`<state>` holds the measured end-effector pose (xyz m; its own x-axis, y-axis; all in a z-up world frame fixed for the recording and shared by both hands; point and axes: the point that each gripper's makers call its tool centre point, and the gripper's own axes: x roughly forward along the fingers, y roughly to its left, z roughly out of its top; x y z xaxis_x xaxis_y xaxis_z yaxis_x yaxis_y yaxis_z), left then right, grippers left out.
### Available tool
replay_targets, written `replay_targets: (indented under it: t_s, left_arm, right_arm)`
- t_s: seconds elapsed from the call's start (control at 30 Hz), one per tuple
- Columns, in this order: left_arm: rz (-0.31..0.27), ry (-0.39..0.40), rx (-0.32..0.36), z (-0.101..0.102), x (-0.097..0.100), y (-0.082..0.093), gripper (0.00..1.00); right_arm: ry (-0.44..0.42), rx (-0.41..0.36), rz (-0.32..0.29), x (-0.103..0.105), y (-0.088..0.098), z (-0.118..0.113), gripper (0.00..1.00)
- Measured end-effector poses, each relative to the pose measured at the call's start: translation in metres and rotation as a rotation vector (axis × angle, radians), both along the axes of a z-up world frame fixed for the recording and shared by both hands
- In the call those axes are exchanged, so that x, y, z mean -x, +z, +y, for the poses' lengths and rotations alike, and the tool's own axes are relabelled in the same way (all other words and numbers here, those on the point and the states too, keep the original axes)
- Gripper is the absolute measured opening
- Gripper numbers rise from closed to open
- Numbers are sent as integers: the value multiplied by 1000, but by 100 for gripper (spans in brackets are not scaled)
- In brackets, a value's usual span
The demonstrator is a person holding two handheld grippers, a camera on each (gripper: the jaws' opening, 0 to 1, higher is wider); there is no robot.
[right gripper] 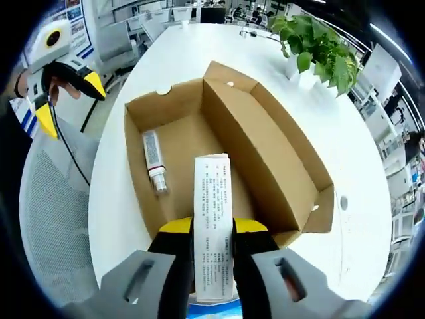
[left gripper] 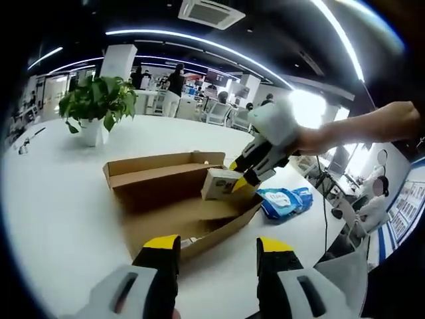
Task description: Operate the shoe box by opening the lid, removing the specified soft item, and placing it in the target area until the item is outside and the box remains undamaged.
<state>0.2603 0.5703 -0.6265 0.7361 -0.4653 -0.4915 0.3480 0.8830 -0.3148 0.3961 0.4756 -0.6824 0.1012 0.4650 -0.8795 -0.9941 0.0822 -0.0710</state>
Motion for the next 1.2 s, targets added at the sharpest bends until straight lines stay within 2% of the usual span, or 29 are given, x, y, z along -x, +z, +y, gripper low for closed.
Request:
replay_targets:
  t_s: [0.27, 0.5, 0.77, 1.2]
  left_arm:
    - [-14, -28, -6, -10, -3, 6, 46]
    - [-15, -54, -13, -20, 1, 8, 47]
    - [-17, -64, -20, -24, 1, 11, 47]
    - [-20, -96, -33, -43, -2, 15, 47]
  right_arm:
    - [-9, -30, -45, -4, 24, -7, 18]
    - [-47, -52, -67, -9, 42, -30, 18]
    - [-76, -36, -84, -10, 46, -61, 18]
    - [-157, 0, -86, 0, 43, -130, 18]
